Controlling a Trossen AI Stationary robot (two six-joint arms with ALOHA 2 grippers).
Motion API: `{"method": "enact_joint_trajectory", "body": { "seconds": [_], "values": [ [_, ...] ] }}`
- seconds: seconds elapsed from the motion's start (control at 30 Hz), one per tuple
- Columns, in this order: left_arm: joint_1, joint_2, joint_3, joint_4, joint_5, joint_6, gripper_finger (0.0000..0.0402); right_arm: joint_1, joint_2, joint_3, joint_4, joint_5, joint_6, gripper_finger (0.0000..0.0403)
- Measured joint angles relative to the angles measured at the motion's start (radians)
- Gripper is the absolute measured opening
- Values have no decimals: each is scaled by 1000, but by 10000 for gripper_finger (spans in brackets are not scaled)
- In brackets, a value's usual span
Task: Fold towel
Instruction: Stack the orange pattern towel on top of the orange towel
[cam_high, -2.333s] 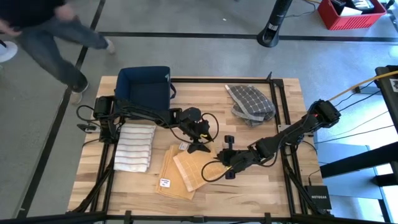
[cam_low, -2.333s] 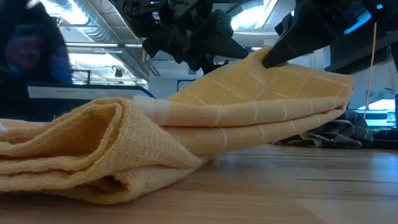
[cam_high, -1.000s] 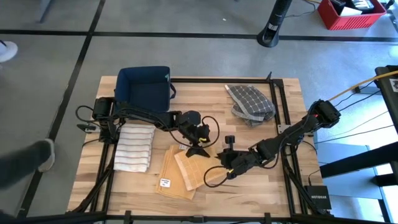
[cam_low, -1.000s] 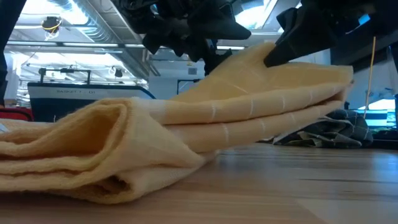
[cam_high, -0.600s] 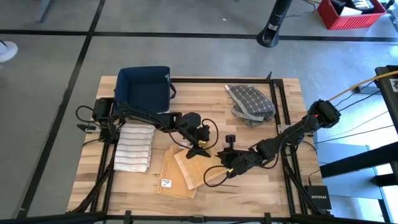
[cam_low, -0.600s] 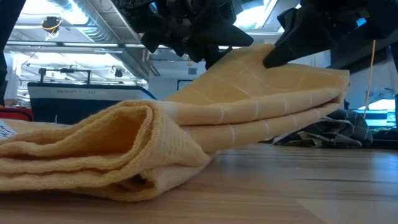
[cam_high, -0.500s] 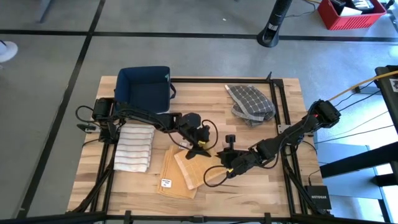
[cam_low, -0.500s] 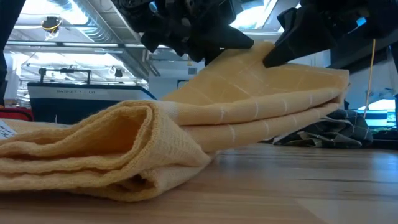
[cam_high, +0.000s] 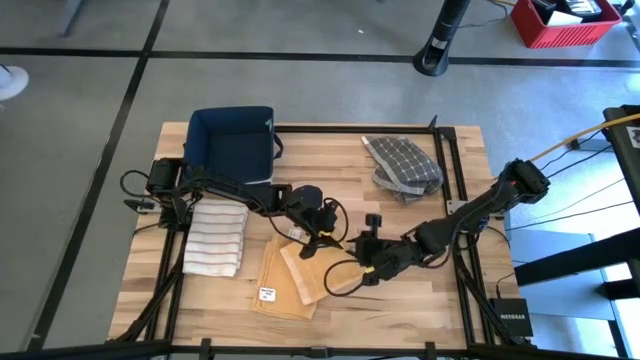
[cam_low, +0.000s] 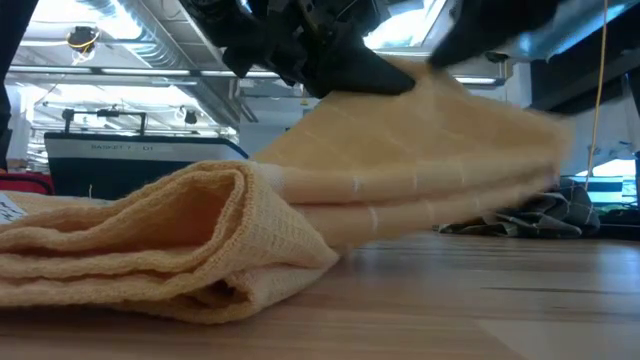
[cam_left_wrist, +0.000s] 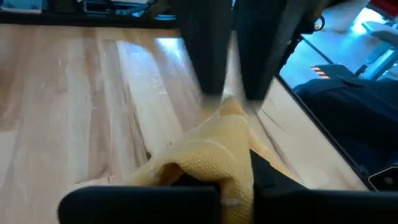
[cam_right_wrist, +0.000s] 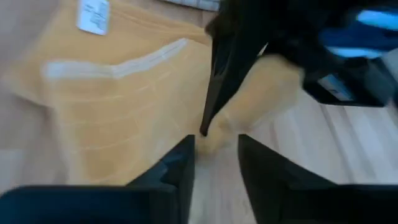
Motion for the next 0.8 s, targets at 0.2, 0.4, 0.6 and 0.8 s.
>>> {"method": "enact_joint_trajectory", "body": {
  "seconds": [0.2, 0.4, 0.6, 0.8],
  "values": [
    [-19, 0, 0, -3, -30, 2, 3, 20, -46, 209, -469, -247, 290, 186],
    [-21, -17, 0, -9, -47, -2, 3, 169, -63, 114, -462, -106, 450, 208],
    [-29, -46, 0, -3, -56, 1, 3, 314, -63, -132, -212, 169, 698, 209],
    [-43, -59, 0, 3, -57, 21, 4, 359, -63, -324, 220, 260, 734, 209]
  ]
}}
